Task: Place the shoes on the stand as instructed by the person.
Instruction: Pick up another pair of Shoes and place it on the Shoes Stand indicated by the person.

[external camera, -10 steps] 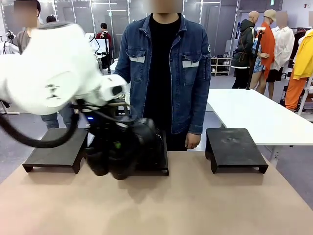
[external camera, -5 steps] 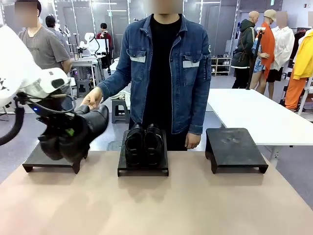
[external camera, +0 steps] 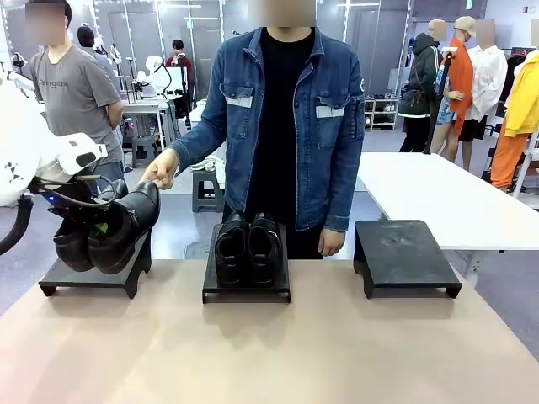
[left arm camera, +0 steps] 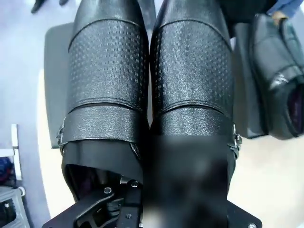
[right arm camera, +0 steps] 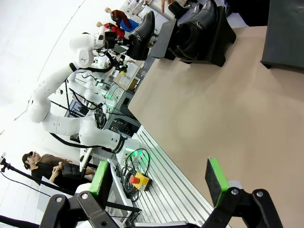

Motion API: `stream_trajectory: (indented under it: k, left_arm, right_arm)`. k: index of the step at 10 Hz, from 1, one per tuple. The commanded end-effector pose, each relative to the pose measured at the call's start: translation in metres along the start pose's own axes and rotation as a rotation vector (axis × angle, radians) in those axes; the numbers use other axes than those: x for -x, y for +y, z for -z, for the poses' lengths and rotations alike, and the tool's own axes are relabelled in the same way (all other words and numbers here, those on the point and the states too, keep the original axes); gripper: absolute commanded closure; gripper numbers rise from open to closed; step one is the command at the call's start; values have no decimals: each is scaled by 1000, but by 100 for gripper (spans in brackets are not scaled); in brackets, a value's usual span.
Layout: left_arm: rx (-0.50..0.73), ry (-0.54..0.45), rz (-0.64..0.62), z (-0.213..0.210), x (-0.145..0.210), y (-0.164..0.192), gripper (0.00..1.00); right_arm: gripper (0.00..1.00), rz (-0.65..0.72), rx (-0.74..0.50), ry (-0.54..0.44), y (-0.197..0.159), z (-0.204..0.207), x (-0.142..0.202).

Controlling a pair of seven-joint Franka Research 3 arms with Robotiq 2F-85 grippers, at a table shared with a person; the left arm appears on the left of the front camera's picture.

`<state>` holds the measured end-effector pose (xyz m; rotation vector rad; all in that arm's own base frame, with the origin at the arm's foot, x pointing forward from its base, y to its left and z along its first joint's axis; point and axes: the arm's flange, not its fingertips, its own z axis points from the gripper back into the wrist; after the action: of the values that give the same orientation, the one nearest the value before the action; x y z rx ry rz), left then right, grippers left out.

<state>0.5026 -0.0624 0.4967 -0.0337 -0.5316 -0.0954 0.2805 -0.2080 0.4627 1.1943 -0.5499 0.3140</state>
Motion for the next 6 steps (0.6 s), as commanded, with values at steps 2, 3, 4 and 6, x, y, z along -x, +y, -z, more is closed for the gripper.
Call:
stream_trajectory:
  k: [2, 3, 4, 6]
  left_arm:
    - [-79, -55, -35, 21, -33, 13, 92]
    - [-65, -49, -38, 29, -37, 19, 92]
    - [-86, -56, -34, 36, -39, 25, 92]
    - [-83, -53, -54, 50, -42, 36, 92]
  right_arm:
    - [0, -19, -13, -15, 0, -1, -1]
    - [0, -19, -13, -15, 0, -1, -1]
    - [0, -19, -13, -15, 0, -1, -1]
    - [0, -19, -13, -15, 0, -1, -1]
